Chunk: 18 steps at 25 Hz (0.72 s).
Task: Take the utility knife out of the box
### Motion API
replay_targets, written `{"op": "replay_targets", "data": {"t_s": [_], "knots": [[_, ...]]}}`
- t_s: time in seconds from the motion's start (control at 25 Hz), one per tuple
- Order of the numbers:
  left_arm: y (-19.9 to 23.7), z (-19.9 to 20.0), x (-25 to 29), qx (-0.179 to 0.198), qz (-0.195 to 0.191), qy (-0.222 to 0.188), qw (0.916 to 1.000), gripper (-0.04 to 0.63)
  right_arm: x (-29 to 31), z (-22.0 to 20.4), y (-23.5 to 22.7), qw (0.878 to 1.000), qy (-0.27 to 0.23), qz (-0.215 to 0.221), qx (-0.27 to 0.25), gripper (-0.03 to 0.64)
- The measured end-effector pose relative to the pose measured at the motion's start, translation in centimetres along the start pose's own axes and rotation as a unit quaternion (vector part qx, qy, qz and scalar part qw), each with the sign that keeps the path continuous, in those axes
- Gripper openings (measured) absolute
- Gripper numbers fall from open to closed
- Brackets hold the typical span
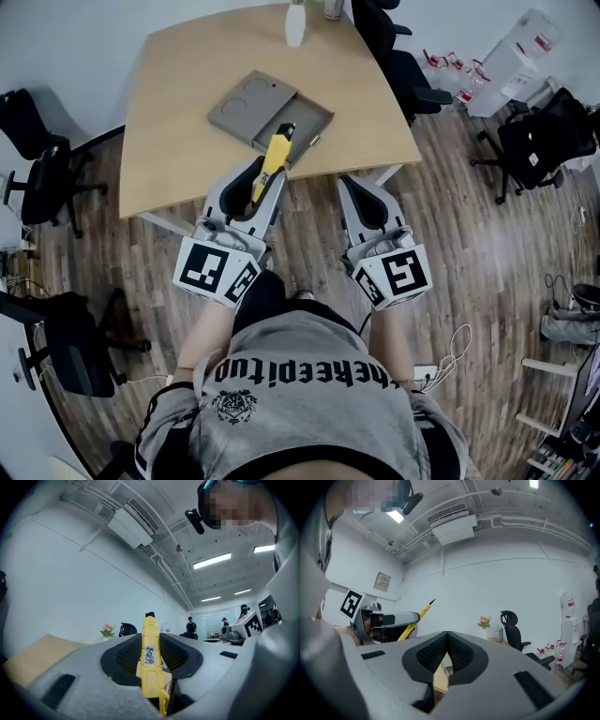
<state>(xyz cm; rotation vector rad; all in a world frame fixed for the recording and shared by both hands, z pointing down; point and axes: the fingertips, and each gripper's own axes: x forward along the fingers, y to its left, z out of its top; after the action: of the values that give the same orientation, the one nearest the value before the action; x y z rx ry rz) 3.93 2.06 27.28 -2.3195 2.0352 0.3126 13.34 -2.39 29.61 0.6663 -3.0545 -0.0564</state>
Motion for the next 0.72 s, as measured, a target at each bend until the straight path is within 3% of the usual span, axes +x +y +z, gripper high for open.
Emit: {"op": "replay_targets", "data": {"t_s": [0.72], "knots": [[-1.5,0.6,-1.1,0.003,0.003,-0.013,0.9999,0.13,-1.7,0.2,0.3,1.0,-0.006,-0.002,-0.002,0.006]]}}
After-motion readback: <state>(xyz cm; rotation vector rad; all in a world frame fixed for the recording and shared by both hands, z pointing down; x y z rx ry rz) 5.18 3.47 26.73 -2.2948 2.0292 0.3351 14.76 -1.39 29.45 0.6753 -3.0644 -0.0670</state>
